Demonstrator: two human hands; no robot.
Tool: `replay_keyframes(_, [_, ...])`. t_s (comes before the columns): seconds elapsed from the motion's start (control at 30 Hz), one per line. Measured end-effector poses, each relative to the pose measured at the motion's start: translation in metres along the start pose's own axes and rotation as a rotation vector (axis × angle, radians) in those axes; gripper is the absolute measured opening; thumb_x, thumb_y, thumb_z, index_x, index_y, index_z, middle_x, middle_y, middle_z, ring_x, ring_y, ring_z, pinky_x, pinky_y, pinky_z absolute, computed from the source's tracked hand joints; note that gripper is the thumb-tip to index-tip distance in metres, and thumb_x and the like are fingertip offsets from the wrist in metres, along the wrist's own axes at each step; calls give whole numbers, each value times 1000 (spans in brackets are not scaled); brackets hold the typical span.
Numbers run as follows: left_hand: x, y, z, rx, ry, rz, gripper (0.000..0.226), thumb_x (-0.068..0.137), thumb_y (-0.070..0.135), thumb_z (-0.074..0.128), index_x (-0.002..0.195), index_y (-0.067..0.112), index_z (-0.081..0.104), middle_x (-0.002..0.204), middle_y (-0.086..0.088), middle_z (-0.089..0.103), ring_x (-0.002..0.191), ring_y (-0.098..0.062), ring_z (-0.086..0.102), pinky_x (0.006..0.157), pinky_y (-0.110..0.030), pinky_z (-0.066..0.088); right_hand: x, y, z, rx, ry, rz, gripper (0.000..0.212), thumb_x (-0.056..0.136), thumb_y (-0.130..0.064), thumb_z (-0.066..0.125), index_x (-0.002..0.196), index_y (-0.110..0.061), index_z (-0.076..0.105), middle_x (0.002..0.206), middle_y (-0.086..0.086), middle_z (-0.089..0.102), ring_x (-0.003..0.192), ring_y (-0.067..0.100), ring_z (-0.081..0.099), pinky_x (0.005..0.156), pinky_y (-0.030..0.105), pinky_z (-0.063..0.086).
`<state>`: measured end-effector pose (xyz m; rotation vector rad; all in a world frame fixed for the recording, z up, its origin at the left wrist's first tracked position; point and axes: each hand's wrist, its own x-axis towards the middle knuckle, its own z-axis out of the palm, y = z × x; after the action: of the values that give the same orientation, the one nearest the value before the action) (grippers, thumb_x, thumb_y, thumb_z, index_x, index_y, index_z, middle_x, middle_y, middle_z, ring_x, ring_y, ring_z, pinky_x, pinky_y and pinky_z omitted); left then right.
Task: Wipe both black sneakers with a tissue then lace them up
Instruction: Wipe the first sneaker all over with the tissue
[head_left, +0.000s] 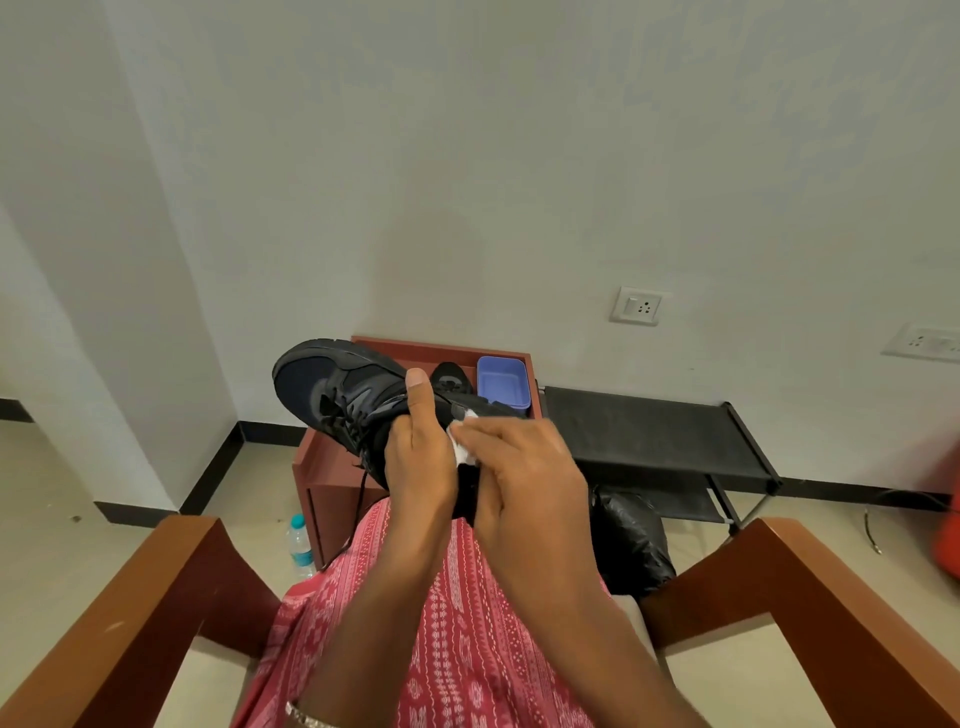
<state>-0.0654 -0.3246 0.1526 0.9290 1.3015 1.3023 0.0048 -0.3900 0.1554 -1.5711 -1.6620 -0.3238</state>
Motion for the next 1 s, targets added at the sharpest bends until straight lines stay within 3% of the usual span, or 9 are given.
replay_keyframes(0.07, [0, -1, 1, 13, -10, 0, 67, 98, 69, 32, 80, 12, 65, 94, -12, 71, 91, -28, 66, 95, -50, 50, 8, 2, 3, -6, -14, 6, 37, 70, 5, 79, 103, -13, 78, 100, -1, 75, 93, 21, 68, 86, 19, 41])
replay_keyframes(0.17, [3, 0, -3, -11, -6, -17, 69, 98, 68, 33, 86, 9, 66, 94, -13, 70, 90, -28, 67, 94, -50, 50, 1, -1, 4, 3, -25, -5, 39, 72, 5, 78, 106, -15, 77, 102, -2, 74, 95, 20, 66, 89, 13, 38])
replay_keyframes(0.33, [9, 4, -8, -19, 24, -64, 71, 98, 67, 28, 110, 6, 62, 118, -16, 65, 111, -30, 61, 105, -47, 43, -27, -12, -4, 44, -18, 0, 39, 76, -2, 66, 111, -15, 75, 104, -5, 72, 95, 13, 64, 85, 16, 47])
replay_keyframes(0.47, [8, 3, -5, -15, 23, -21, 61, 99, 66, 30, 82, 15, 60, 99, -10, 66, 96, -26, 62, 100, -47, 46, -14, -9, 0, 32, 23, -17, 34, 79, -5, 59, 106, -15, 77, 102, -5, 73, 94, 14, 65, 90, 12, 40])
replay_keyframes(0.57, [5, -2, -1, 2, 8, 24, 63, 99, 67, 31, 70, 17, 56, 86, -12, 64, 80, -24, 59, 90, -47, 47, 5, -2, 9, 2, 27, 1, 31, 75, 0, 75, 103, -14, 78, 102, -1, 75, 95, 18, 67, 93, 11, 35])
replay_keyframes(0.63, [5, -5, -1, 19, -6, 28, 62, 97, 70, 30, 71, 19, 54, 86, -10, 61, 82, -29, 59, 91, -50, 47, 7, 0, 12, -3, 13, 16, 34, 71, 2, 82, 102, -13, 78, 102, 0, 75, 96, 20, 68, 92, 13, 36])
replay_keyframes(0.73, [7, -3, -3, -8, 7, 14, 64, 99, 67, 32, 72, 16, 60, 83, -6, 66, 84, -27, 64, 91, -48, 48, -5, -3, 9, 23, 1, -1, 34, 77, 0, 76, 108, -14, 76, 107, -2, 74, 99, 17, 65, 95, 8, 32])
replay_keyframes(0.87, [13, -4, -5, -35, 32, -36, 64, 97, 70, 31, 91, 14, 63, 106, -12, 68, 103, -29, 64, 101, -48, 47, -32, -9, 2, 42, -12, 18, 41, 77, 4, 70, 113, -15, 74, 110, -4, 71, 99, 14, 62, 89, 13, 43])
replay_keyframes(1.0, [12, -4, -5, -33, 5, -41, 67, 91, 71, 43, 91, 7, 65, 97, -10, 69, 92, -26, 64, 86, -41, 48, -26, -2, 4, 47, -4, 10, 46, 72, 10, 76, 111, -13, 75, 108, -3, 71, 99, 14, 62, 93, 12, 39])
